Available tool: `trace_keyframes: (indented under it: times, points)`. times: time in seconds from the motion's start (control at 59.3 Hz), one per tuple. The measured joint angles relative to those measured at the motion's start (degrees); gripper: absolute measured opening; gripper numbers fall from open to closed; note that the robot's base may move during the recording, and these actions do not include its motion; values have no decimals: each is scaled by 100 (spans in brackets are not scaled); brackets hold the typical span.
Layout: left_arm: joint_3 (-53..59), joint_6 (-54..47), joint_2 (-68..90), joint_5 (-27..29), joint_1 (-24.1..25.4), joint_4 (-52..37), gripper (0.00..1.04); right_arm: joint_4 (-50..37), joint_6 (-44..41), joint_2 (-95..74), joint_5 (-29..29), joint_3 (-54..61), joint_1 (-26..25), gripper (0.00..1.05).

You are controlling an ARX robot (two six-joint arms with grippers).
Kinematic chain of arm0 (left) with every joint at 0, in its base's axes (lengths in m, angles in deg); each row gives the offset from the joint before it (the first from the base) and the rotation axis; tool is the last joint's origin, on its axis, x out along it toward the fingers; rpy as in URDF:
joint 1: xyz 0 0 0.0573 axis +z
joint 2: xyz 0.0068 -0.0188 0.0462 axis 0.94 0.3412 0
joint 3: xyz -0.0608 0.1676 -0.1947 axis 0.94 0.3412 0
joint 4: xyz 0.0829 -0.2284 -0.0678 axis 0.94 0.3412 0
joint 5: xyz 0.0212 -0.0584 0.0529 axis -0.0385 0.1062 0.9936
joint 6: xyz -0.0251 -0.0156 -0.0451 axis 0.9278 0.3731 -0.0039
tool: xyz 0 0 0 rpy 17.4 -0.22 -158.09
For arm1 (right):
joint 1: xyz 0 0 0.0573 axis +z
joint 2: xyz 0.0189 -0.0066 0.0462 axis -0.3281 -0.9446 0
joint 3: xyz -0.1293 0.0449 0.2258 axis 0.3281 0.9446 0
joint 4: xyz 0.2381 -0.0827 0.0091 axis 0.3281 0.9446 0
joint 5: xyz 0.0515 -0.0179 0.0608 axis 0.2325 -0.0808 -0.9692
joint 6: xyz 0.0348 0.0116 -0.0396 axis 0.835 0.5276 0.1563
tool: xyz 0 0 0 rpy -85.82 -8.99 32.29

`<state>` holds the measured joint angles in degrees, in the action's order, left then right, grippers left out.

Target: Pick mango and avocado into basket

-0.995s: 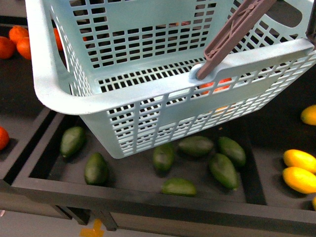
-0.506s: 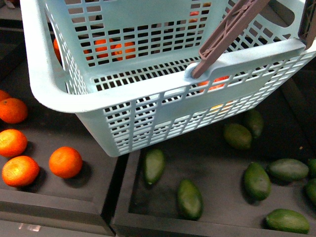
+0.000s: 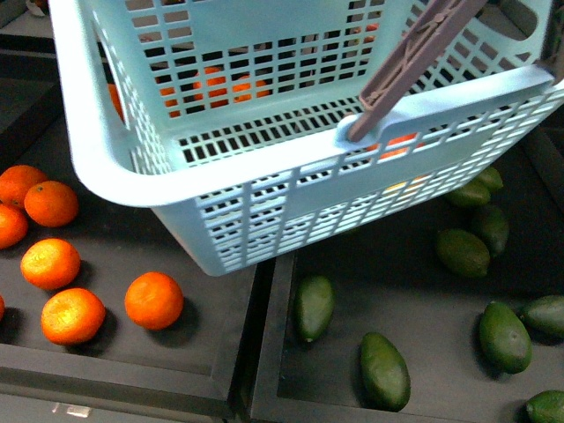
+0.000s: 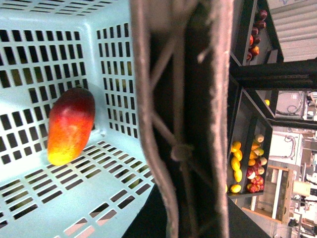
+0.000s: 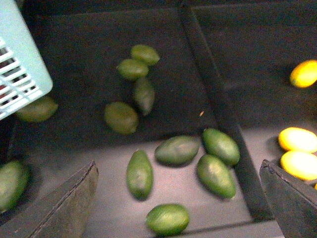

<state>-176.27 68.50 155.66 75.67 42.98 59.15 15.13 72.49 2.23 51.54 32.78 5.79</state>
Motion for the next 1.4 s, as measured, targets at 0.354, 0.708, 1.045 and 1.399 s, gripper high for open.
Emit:
trace_keyframes:
  times: [0.354, 0.708, 1.045, 1.399]
  points:
    - [0, 0, 0, 48, -24, 0, 6, -2568, -968, -5147, -688, -1816, 76, 97]
    - [0, -4, 0, 35, -4, 0, 6, -2391, -125, -8024, -1126, -3976, 887, 97]
    - [0, -13, 0, 140, 17, 0, 6, -1753, 129, -9097, -1351, -5595, 951, 97]
    - [0, -17, -2, 160, 17, 0, 6, -1493, 131, -9610, -1318, -6328, 911, 97]
